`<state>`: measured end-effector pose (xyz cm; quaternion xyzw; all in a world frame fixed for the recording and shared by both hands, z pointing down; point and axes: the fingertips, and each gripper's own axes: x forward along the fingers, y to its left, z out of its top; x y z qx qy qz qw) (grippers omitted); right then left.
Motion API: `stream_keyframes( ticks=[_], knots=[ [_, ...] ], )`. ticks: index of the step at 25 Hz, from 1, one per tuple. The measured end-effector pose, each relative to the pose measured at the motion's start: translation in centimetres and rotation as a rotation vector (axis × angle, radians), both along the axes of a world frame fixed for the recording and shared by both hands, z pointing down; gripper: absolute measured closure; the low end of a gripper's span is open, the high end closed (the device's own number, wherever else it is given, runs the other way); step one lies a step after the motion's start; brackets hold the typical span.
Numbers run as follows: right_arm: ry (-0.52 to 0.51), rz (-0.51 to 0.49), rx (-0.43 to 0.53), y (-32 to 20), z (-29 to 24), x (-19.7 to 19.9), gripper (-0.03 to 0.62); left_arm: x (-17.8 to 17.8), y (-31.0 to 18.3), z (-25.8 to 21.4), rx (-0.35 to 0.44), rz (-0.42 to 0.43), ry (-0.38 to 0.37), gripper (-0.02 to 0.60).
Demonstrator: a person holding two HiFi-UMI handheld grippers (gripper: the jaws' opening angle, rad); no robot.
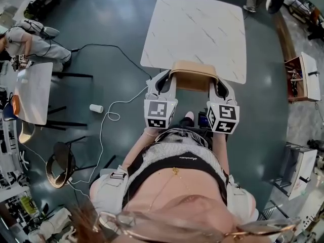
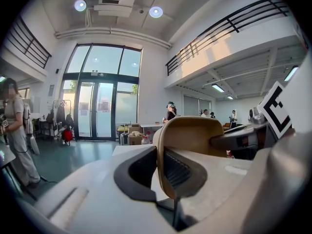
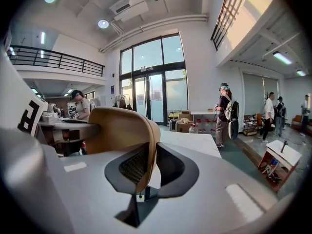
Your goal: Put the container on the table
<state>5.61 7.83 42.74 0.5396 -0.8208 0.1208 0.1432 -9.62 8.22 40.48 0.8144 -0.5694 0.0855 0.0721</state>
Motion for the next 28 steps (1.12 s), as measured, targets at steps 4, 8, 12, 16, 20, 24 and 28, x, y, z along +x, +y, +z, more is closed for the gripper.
stream_keyframes(
  ticks=[4,8,12,16,20,24,28],
  knots=[
    [-0.003,-0.002,0.0,-0.8,0.0,1.0,0.537,1.1,-0.7,0.1,-0.005,0.0,0.001,0.558],
    [-0.009,-0.001,-0.001,-1.5,0.2,2.2,0.537,2.2,-1.5,0.2,-0.002,-0.005,-0.006,0.558],
    [-0.012,-0.01,0.001,-2.3,0.2,3.2,0.539,3.2,-2.1,0.1,-0.001,-0.016,-0.009,0.558],
    [-0.012,-0.028,-0.001,-3.2,0.2,4.2,0.539,4.2,-2.7,0.2,0.0,-0.034,-0.01,0.558],
    [-0.008,-0.063,0.004,-3.8,0.0,4.7,0.539,4.9,-2.9,0.1,-0.001,-0.062,0.004,0.558],
    [-0.01,-0.087,0.009,-4.1,0.0,4.7,0.539,4.8,-2.7,0.2,-0.002,-0.089,0.008,0.558],
    [-0.016,-0.088,0.007,-4.2,0.3,4.7,0.54,4.9,-2.8,0.3,-0.002,-0.093,0.004,0.558]
  ],
)
